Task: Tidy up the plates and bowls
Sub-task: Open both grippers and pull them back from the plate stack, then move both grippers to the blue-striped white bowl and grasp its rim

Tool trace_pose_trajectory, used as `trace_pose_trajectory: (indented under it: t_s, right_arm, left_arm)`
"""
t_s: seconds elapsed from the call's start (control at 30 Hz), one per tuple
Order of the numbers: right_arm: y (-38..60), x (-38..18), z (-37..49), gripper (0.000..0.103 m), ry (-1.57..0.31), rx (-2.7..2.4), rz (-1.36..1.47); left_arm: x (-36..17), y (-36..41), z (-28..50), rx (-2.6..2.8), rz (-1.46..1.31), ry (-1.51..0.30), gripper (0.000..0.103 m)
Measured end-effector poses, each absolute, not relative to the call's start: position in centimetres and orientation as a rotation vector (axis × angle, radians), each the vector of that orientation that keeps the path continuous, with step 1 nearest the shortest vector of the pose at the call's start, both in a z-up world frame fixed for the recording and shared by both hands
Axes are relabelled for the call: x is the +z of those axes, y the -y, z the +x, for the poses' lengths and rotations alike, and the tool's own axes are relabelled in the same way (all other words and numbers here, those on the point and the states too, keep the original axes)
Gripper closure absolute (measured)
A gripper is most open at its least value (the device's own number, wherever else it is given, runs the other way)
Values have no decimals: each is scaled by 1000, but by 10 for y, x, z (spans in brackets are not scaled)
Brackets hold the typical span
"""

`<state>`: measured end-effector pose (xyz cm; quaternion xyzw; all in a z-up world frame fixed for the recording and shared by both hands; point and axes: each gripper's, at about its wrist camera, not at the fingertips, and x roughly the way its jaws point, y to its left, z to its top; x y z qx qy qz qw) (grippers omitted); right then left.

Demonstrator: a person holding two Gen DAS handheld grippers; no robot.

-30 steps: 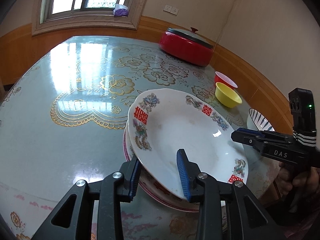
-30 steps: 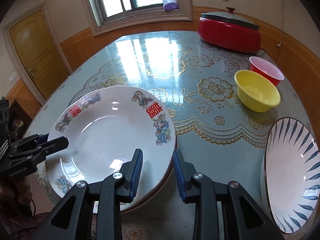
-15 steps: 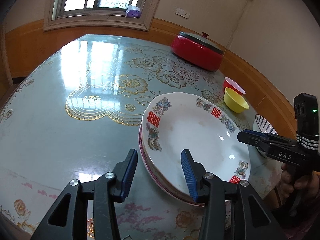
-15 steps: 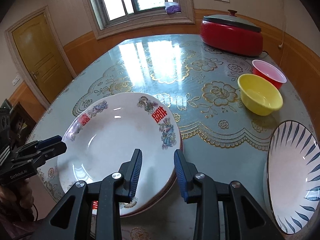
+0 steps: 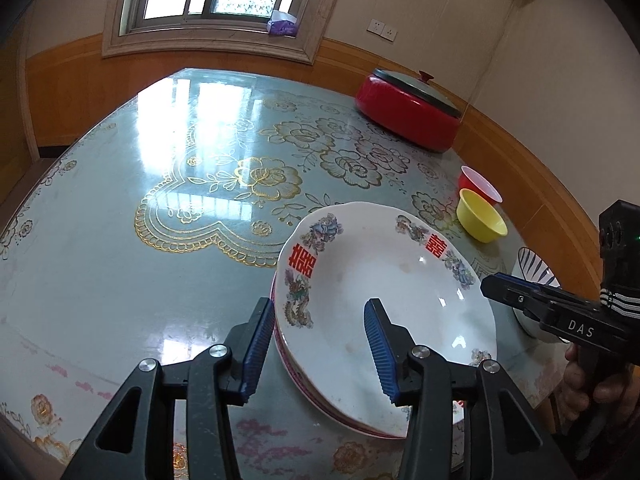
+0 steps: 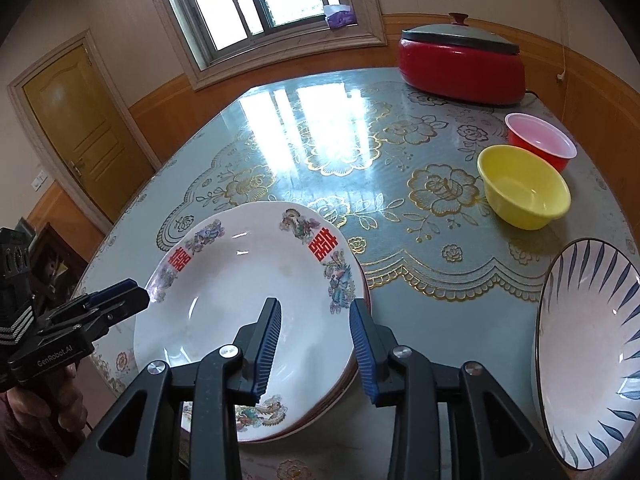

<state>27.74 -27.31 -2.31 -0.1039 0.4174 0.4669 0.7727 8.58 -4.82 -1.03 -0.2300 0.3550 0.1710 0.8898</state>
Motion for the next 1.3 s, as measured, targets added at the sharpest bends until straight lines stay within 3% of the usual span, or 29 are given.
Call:
trace_pose_trajectory:
  t_s: [1.3]
  right_arm:
    - [333,9,335,67,-917,1002,-104]
  left_arm:
    - [10,114,186,205,-322,-788,46]
